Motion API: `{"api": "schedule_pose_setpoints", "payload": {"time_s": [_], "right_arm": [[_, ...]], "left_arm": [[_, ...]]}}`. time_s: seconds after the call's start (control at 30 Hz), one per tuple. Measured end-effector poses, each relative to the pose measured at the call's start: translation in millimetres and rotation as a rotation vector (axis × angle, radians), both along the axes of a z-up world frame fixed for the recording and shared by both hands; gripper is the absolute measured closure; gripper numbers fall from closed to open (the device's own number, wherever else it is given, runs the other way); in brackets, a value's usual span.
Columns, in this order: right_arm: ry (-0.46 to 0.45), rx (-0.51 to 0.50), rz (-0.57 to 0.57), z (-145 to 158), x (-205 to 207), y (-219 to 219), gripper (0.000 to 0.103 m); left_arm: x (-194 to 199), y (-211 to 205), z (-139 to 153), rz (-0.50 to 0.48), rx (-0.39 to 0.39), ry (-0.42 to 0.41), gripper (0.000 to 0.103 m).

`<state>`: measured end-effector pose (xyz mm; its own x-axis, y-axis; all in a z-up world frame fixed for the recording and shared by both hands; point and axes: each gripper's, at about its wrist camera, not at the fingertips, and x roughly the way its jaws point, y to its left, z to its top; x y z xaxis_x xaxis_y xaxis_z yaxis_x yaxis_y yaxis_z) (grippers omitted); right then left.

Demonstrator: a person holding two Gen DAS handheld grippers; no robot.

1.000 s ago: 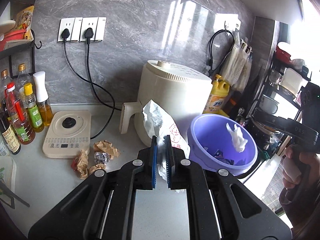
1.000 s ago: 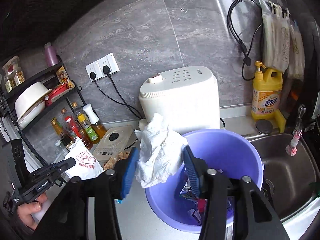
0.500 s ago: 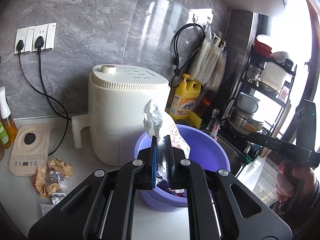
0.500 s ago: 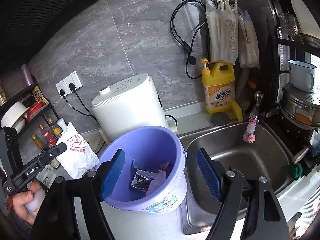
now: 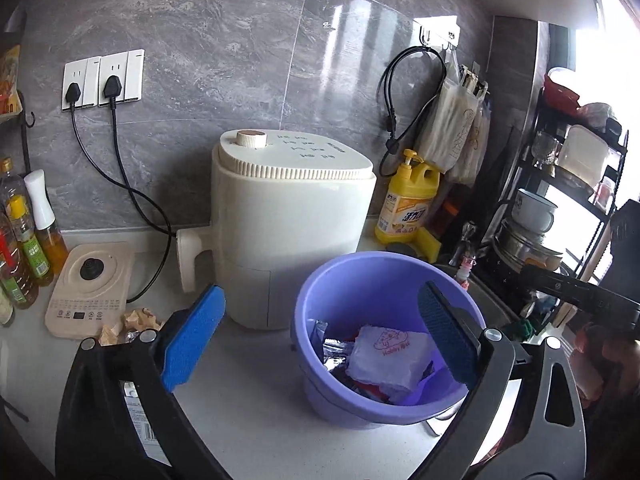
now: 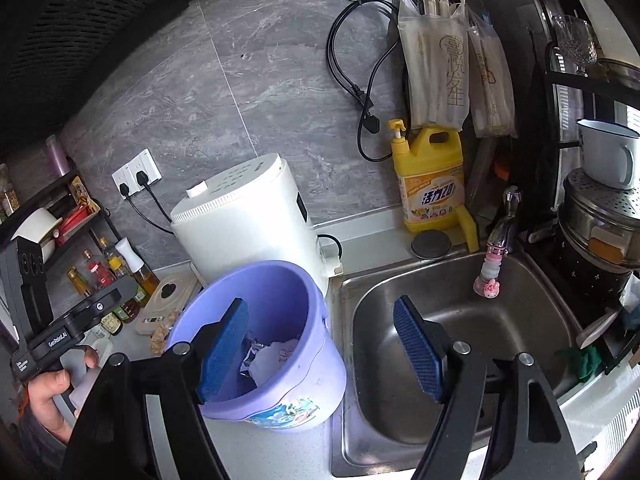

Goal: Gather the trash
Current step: 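Carry the white Hobby bag into the purple bucket with the left gripper and release, then move both open grippers back to the remaining trash on the counter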

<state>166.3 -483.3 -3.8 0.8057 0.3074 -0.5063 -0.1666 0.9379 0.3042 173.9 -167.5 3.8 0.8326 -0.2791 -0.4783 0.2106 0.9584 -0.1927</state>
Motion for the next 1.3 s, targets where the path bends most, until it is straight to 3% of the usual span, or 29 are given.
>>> {"api": "schedule_pose_setpoints", "payload": {"time_s": [0.17, 0.43, 1.17, 1.3], "right_arm": [[-0.010, 0.025, 0.063, -1.5, 5.3, 30.5, 0.024], [-0.006, 0.021, 0.178, -2.5, 6.1, 93.1, 0.020], [0.016, -0.042, 0.361, -11.8, 1.6, 233.7, 0.021], [0.028, -0.056, 0.399, -16.6, 8.3, 262.0, 0.023]], "left_arm": [[-15.7, 44.3, -6.4, 0.116, 0.001, 0.034, 0.006], [-43.7, 102.1, -14.2, 0.215, -0.001, 0.060, 0.006], [-72.7, 214.0, -40.2, 0.304, -0.044, 0.105, 0.007], [-66.5, 226.9, -46.2, 0.304, -0.050, 0.115, 0.016]]}}
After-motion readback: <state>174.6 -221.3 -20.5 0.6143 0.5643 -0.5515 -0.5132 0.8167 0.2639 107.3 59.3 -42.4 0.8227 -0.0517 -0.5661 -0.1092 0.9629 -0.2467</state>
